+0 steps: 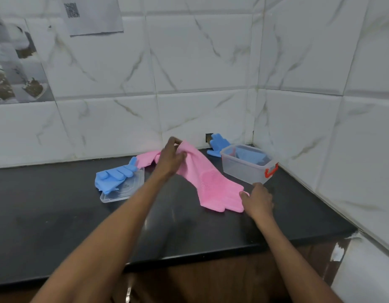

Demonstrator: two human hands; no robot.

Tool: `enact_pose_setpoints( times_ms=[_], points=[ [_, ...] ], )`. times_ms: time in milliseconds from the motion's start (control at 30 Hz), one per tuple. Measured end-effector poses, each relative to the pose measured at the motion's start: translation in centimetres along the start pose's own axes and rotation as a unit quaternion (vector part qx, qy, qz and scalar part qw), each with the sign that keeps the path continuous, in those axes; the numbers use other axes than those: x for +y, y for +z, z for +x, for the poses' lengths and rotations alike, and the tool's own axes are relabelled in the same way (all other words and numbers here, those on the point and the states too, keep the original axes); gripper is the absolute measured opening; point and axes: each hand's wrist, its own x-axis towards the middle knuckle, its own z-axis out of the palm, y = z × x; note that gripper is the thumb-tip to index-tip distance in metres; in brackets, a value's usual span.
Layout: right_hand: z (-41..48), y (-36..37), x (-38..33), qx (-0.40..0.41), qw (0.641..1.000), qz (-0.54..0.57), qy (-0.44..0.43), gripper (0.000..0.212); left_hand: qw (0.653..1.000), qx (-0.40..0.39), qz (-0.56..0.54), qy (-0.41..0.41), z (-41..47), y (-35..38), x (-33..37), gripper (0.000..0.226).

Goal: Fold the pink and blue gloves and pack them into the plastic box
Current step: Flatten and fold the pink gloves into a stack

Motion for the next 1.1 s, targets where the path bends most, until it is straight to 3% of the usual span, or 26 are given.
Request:
enact_pose_setpoints(
  times_ms=[167,267,367,500,633,733,767,833,900,967,1033,1100],
  points=[
    [1.1,-2.5,-5.8,-0.067,0.979,0.114,-0.154,0.059,0.974,-0.160,0.104,0.120,3.6,-6.6,4.6,0.035],
    [1.9,-4.8,-11.0,-0.100,0.944,0.168,-0.264,0.077,0.952,-0.203,0.173,0.148,5.4,-8.1,8.8,0.034],
    [3.0,-7.1,-16.8,-0.132,0.915,0.243,-0.294,0.092,0.942,-0.229,0.197,0.150,6.3,-9.0,11.5,0.035],
    [3.9,-9.0,-22.4,-0.152,0.911,0.207,-0.322,0.091,0.947,-0.182,0.187,0.186,5.9,-10.3,12.7,0.039],
    [3.6,-10.1,-24.9,-0.154,0.910,0.089,-0.375,0.073,0.959,-0.134,0.126,0.215,5.3,-11.7,11.8,0.056],
    [2.5,-10.8,-26.3,-0.180,0.901,0.011,-0.395,0.079,0.961,-0.104,0.112,0.229,4.9,-12.4,11.8,0.069],
    [2.0,-10.7,-26.8,-0.163,0.897,-0.030,-0.410,0.074,0.964,-0.085,0.090,0.235,4.7,-12.6,12.1,0.074],
    [1.2,-10.3,-27.4,-0.103,0.886,-0.104,-0.440,0.044,0.971,-0.022,0.007,0.238,4.2,-13.1,12.0,0.089],
    [0.6,-9.8,-27.6,-0.076,0.889,-0.115,-0.437,0.023,0.976,0.049,-0.089,0.194,3.0,-13.7,10.2,0.099],
    [0.7,-9.7,-27.6,-0.080,0.896,-0.074,-0.430,0.026,0.979,0.095,-0.159,0.084,1.1,-13.6,6.0,0.098],
    [0.6,-10.0,-27.6,-0.091,0.901,-0.010,-0.423,0.029,0.966,0.066,-0.240,-0.072,-1.7,-12.4,0.0,0.108],
    [0.4,-10.3,-28.0,-0.105,0.904,0.033,-0.412,0.025,0.938,-0.030,-0.300,-0.173,-5.5,-9.9,-5.3,0.101]
  ],
)
